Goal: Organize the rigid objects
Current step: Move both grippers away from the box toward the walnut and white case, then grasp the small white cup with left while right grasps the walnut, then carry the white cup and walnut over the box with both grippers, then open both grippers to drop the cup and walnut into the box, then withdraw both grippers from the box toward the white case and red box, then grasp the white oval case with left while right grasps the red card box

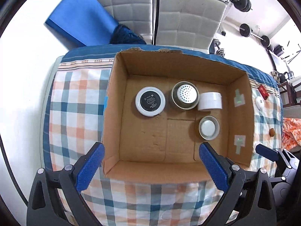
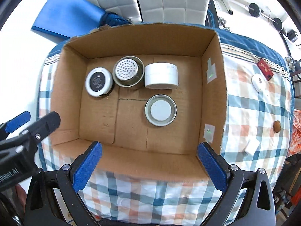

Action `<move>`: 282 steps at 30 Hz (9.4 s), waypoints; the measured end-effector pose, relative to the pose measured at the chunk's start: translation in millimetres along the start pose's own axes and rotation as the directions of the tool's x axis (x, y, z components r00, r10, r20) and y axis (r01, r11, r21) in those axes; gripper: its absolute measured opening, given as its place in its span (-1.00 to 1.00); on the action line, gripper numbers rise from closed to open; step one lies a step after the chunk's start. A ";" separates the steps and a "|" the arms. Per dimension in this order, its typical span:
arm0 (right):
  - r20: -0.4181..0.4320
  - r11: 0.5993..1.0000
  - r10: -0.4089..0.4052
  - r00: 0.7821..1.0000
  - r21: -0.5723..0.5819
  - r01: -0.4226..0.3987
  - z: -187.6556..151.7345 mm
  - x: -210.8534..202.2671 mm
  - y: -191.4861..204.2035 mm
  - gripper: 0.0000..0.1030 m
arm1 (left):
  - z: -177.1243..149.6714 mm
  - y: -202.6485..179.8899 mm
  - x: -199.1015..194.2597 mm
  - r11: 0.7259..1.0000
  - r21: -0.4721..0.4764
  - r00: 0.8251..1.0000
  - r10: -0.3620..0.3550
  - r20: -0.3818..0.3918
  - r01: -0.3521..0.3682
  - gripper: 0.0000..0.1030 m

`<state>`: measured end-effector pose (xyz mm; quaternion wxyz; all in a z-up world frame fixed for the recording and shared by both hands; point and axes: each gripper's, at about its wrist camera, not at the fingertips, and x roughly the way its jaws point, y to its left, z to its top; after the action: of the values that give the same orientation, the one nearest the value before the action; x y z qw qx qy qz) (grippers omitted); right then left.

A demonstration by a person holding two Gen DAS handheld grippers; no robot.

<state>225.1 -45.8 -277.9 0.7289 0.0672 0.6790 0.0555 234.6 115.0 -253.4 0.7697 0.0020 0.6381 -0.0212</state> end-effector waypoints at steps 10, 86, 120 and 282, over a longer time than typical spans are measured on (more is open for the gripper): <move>0.054 0.999 0.032 0.998 -0.038 -0.030 -36.5 -48.7 0.6 1.00 | -26.2 -11.6 -50.3 1.000 0.016 0.998 -0.013 0.069 0.012 1.00; -0.134 0.925 -0.089 0.987 0.357 0.132 -6.8 115.1 -446.4 -0.16 | -2.0 -421.0 219.2 0.926 0.370 0.945 0.050 -0.324 0.078 -0.44; 0.102 0.978 -0.013 0.995 0.211 -0.009 -58.0 -31.5 -232.1 -0.17 | -19.2 -244.4 15.2 0.946 0.271 0.984 -0.169 -0.051 0.177 -0.44; -0.023 0.955 -0.291 0.956 0.049 0.292 181.3 130.4 -374.7 0.06 | 151.9 -364.6 224.2 0.988 0.153 0.980 0.016 -0.200 0.015 0.05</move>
<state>411.4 -396.4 -458.5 0.7219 -0.0152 0.6883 -0.0698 412.4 -260.5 -436.7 0.6991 0.0638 0.7088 -0.0697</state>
